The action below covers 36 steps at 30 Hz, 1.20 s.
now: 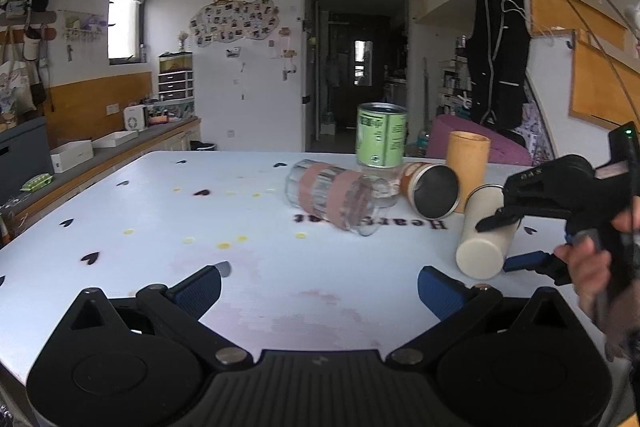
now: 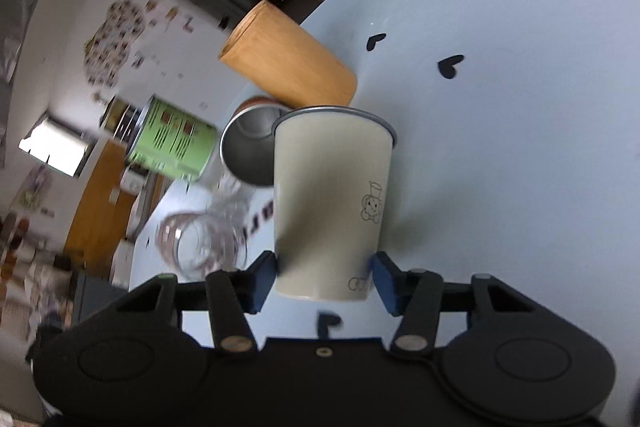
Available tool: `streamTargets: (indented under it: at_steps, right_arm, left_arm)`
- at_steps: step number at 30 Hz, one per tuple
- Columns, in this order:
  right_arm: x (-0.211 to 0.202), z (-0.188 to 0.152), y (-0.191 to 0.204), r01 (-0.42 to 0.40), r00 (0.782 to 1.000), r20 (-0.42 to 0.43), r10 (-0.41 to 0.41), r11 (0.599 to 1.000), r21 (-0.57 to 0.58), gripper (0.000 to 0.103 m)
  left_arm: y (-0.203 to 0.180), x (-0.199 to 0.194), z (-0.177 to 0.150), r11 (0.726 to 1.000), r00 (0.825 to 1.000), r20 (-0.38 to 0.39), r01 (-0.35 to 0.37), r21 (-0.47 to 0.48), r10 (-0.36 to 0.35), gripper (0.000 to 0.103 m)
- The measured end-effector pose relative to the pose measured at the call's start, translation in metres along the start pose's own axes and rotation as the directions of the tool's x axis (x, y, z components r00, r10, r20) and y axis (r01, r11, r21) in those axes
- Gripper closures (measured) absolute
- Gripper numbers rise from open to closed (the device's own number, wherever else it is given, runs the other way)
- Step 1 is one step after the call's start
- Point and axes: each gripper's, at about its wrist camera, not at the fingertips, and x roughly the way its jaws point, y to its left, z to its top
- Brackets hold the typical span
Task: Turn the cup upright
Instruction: 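Lift the cream cup with the right tool and rotate it rim-up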
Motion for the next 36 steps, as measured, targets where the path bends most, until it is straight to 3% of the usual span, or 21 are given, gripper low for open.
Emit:
streamTargets:
  at_steps: [6, 10, 14, 19, 27, 36]
  right_arm:
    - [-0.012, 0.002, -0.005, -0.003, 0.999, -0.034, 0.002, 1.0, -0.009, 0.053]
    - [0.008, 0.004, 0.012, 0.04, 0.997, -0.057, -0.043, 0.998, -0.045, 0.045]
    - [0.03, 0.002, 0.033, 0.086, 0.994, -0.064, -0.093, 0.991, -0.105, 0.042]
    - [0.038, -0.005, 0.041, 0.087, 0.993, -0.069, -0.1, 0.982, -0.165, 0.042]
    - [-0.002, -0.033, 0.026, 0.033, 0.984, -0.158, -0.077, 0.963, -0.267, 0.042]
    - [-0.059, -0.07, 0.006, -0.015, 0.969, -0.233, -0.084, 0.919, -0.394, 0.042]
  left_arm:
    - [-0.013, 0.0, 0.0, 1.0, 1.0, -0.007, 0.026, 0.012, -0.026, 0.0]
    - [-0.016, -0.001, 0.001, 0.999, 1.0, -0.005, 0.025, 0.022, -0.024, 0.0]
    - [-0.01, 0.002, 0.001, 1.0, 1.0, -0.009, 0.005, 0.012, -0.005, 0.0]
    - [0.001, 0.005, 0.003, 1.0, 1.0, -0.017, -0.015, -0.009, 0.015, 0.0]
    - [0.008, 0.005, 0.004, 0.998, 1.0, -0.025, 0.007, -0.06, -0.009, 0.0]
    - [0.003, 0.014, 0.003, 0.978, 0.984, -0.097, 0.135, -0.16, -0.152, 0.0]
